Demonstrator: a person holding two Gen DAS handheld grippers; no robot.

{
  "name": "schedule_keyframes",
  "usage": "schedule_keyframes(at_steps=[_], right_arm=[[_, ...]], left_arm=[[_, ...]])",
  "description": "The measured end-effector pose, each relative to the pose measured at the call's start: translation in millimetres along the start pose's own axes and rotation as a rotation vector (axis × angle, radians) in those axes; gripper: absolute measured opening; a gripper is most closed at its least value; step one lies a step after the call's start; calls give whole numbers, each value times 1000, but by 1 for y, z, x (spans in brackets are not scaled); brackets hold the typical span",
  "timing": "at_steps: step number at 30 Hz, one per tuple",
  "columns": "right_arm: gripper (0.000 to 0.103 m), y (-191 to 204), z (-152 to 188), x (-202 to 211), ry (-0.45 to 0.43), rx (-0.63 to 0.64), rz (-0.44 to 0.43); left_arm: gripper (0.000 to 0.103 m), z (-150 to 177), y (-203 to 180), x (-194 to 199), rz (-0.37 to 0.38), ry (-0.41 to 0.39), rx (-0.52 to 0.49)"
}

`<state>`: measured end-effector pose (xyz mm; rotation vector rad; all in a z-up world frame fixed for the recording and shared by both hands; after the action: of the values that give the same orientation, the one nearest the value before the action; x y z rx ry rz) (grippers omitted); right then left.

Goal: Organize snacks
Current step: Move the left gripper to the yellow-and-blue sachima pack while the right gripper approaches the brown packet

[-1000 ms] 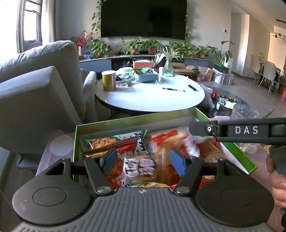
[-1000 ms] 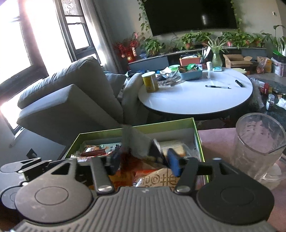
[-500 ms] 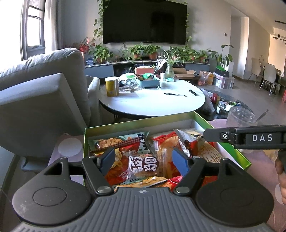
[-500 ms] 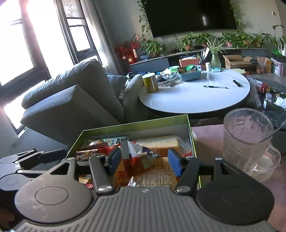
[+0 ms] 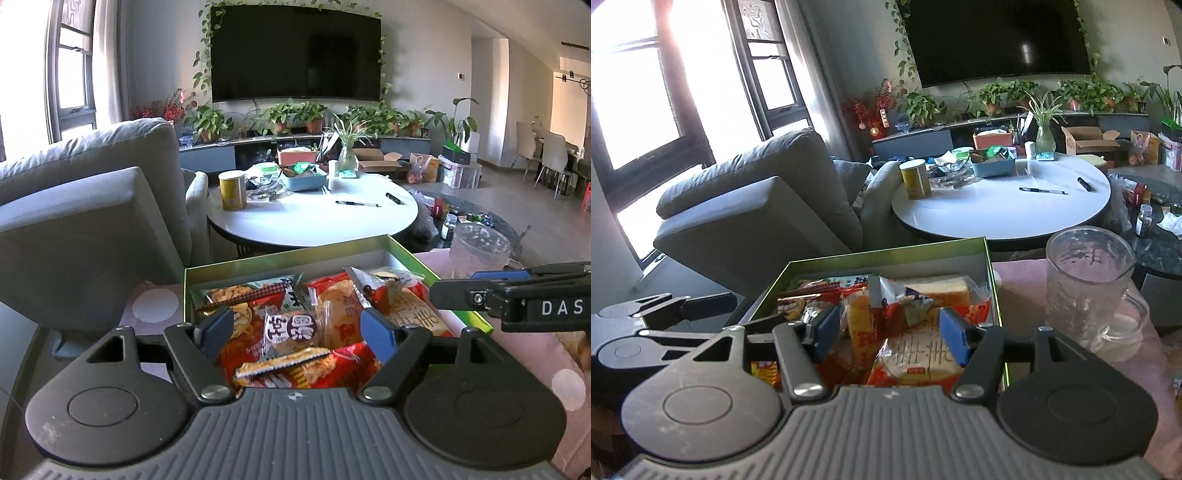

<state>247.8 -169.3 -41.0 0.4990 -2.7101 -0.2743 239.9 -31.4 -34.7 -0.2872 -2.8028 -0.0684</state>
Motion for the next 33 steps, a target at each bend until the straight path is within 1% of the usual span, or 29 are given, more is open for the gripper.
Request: schedule_keyframes(at_steps=[5, 10, 16, 21, 27, 30, 33], right_arm=[[66, 5, 5, 16, 2, 20, -12], [66, 8, 19, 31, 27, 57, -27], [66, 10, 38, 43, 64, 67, -27], [66, 14, 55, 56, 98, 88, -46], [67, 21, 77, 65, 140, 127, -58], [67, 24, 85, 70, 157, 141, -56], [67, 24, 93, 74, 170, 141, -53]], left_arm=[[75, 8, 0, 24, 6, -1, -14], [75, 24, 4, 48, 6, 16, -19], [76, 48, 8, 73, 7, 45, -20], [78, 71, 4, 96, 41, 72, -54], [78, 95, 3, 118, 74, 114, -71], [79, 102, 1, 131, 127, 129, -82], [82, 110, -4, 146, 185, 145, -110]])
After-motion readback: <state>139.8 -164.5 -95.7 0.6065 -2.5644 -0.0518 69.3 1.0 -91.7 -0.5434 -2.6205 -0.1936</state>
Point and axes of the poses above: each gripper's, at about its wrist camera, not at the fingertips, and x roughly against the way its jaws point, y to its left, z to its underside, the point moved 9 cm from there along -x, roughly the way its jaws point, and after that the axes turned 12 degrees about -y, right-handed, at the moved point
